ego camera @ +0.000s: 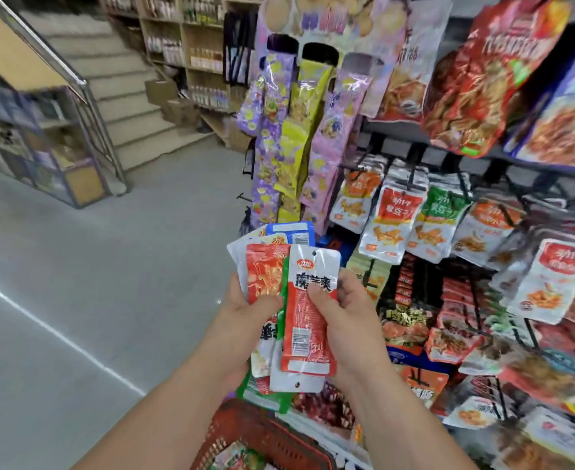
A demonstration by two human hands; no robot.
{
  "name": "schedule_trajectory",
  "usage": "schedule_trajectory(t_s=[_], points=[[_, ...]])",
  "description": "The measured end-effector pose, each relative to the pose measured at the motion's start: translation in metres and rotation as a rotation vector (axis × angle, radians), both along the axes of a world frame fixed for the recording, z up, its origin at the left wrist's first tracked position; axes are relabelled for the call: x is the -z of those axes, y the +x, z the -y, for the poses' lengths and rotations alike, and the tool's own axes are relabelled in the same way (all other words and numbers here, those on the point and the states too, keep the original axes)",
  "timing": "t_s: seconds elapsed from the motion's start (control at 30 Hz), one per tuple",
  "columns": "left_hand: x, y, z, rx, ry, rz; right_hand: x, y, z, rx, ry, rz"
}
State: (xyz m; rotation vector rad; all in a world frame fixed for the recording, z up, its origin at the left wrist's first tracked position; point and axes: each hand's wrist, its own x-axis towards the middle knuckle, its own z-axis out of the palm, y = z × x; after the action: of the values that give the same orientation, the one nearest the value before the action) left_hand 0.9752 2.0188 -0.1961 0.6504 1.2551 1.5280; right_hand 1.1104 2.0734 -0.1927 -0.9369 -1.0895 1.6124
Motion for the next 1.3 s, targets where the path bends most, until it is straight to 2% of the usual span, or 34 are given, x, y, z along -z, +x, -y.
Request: schedule_trajectory(t_s=[0.13,0.27,0.47,0.8,0.93,1.1,1.17,1.3], points=[[-0.016,-0.036,-0.009,0.055,0.081,0.009,-0.029,-0.030,0.004,0.070,0.107,0.042],[-0.031,-0.047,-0.017,0.084,0.160,-0.012,-0.048,-0.037,0.002,0.136,0.132,0.081],[-0.062,-0.035,-0.030,0.103,0.194,-0.046,-0.075,-0.015,-0.003,0.272,0.135,0.039],[-0.133,-0.005,-0.054,0.032,0.272,-0.072,-0.153,0.031,-0.025,0.268,0.239,-0.055],[-0.181,0.022,-0.061,0.018,0.368,-0.056,-0.204,0.058,-0.032,0.229,0.244,-0.257],[-0.229,0.049,-0.075,-0.020,0.518,-0.086,-0.273,0.103,-0.035,0.033,0.358,-0.472],[-0.247,0.060,-0.081,-0.004,0.559,-0.095,-0.294,0.126,-0.037,0.088,0.438,-0.444],[-0.276,0.085,-0.094,0.013,0.620,-0.119,-0.323,0.170,-0.047,0.261,0.540,-0.218]])
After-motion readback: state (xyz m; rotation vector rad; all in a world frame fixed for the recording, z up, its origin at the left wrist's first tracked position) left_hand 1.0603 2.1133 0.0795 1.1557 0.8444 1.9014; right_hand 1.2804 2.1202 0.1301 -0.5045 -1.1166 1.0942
